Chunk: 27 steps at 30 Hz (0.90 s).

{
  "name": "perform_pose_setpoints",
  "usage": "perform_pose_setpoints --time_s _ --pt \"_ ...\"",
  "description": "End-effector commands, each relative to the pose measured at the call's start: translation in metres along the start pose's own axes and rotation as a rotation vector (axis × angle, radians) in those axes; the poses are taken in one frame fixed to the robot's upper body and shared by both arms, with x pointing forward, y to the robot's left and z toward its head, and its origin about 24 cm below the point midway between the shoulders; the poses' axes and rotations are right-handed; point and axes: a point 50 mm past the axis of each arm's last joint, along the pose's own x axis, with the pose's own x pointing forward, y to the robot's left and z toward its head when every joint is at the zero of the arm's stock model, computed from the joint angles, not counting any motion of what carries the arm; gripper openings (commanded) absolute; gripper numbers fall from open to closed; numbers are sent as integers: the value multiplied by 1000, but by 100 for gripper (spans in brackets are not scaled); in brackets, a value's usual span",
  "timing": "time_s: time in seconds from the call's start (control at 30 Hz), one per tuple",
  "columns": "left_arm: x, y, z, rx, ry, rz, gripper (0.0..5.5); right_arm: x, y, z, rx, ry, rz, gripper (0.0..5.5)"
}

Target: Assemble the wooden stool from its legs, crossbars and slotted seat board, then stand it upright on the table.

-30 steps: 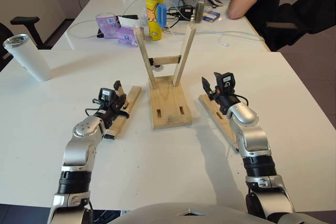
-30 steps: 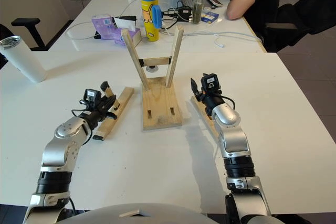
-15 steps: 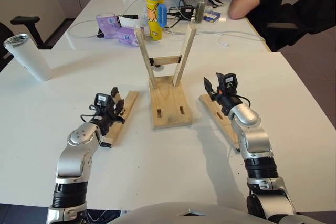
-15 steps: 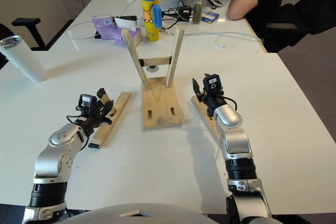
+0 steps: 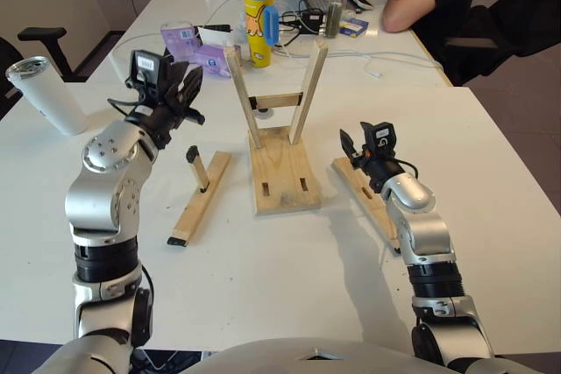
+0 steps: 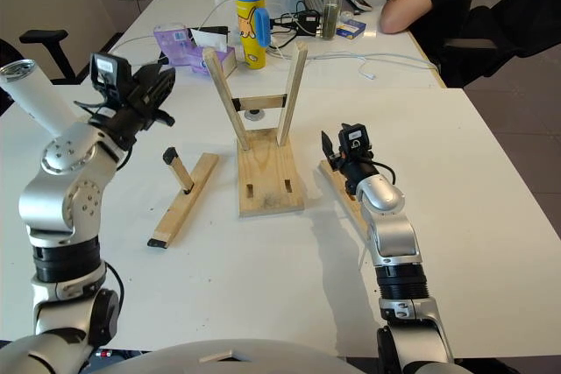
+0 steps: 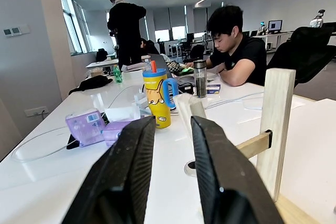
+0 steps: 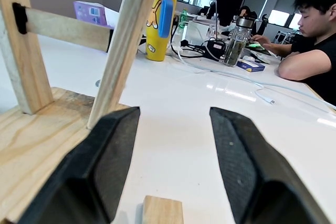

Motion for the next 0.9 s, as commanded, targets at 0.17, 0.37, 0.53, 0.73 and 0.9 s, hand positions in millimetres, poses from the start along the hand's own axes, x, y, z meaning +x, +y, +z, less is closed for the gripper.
perform_pose_setpoints --time_s 0.17,0.37,0.53,0.73,0.9 --pt "-20 -20 -117 -176 402 -45 121 3 2 3 9 -8 -4 246" --pt "-18 -14 -127 -162 398 -30 121 5 -1 5 11 -13 -15 246" --pt "-8 -9 -107 -142 290 -16 121 6 -1 5 10 -15 -15 246" --pt "6 2 -12 -243 -153 5 121 6 -1 4 9 -13 -14 246" --pt "-12 35 45 -268 -378 78 121 6 -1 4 8 -13 -15 246"
